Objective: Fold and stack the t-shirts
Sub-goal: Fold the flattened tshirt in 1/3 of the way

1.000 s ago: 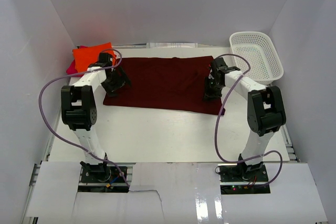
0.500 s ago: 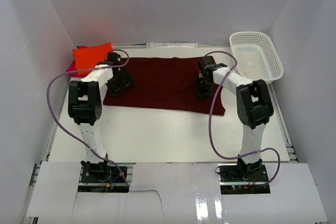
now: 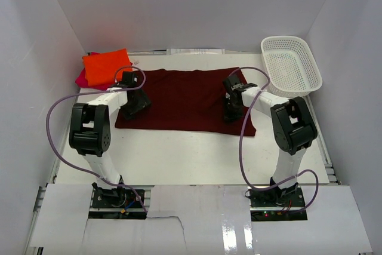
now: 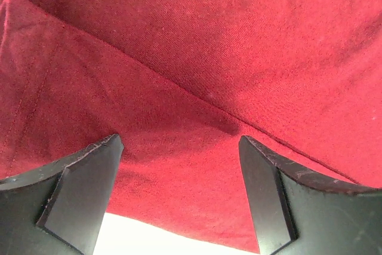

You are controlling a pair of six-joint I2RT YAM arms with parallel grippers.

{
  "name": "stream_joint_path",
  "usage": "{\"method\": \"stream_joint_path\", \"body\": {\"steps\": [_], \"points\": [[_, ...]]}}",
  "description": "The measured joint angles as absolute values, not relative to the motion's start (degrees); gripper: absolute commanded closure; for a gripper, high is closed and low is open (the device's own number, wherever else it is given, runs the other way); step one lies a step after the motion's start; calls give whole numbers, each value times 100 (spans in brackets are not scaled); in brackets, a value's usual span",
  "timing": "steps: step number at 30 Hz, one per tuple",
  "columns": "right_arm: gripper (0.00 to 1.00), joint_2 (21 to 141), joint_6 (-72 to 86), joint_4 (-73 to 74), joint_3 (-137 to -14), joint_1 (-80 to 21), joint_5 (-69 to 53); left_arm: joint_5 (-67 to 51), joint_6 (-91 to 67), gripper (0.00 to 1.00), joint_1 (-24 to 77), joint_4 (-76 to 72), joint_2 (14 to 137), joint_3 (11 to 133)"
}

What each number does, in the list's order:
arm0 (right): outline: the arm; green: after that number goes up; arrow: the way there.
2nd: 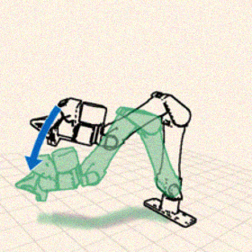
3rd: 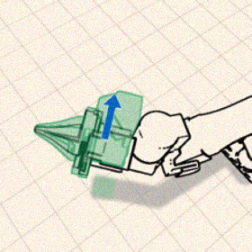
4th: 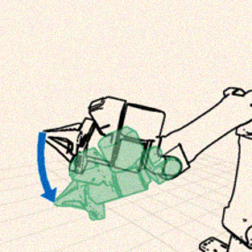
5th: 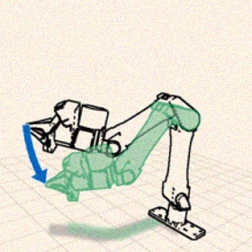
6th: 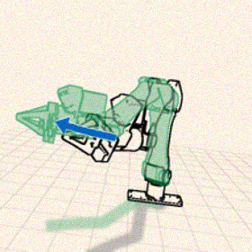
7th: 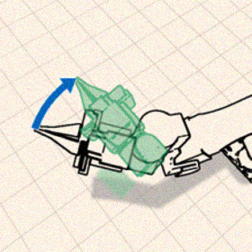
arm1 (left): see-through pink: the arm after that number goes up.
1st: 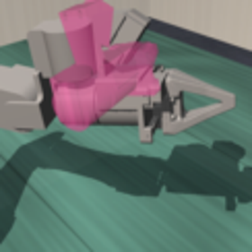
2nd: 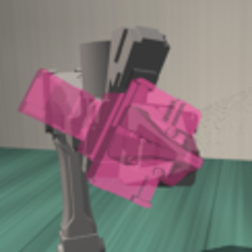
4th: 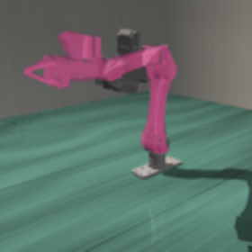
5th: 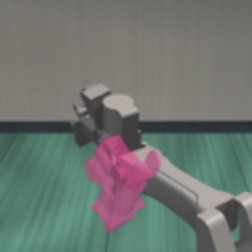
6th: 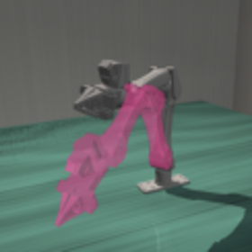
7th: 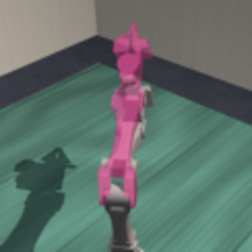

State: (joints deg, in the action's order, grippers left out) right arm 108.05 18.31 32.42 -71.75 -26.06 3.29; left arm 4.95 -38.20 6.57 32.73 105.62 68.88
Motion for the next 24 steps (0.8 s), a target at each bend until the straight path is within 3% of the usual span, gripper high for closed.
{"method": "stream_joint_path", "body": {"steps": [10, 24], "points": [[69, 9721, 2228, 3162, -5813, -3221, 460, 506, -4182, 10, 851, 3039, 9341, 5446], [66, 8656, 2611, 3948, -4735, -3312, 504, 296, -4309, 10, 965, 4239, 8646, 4845]]}}
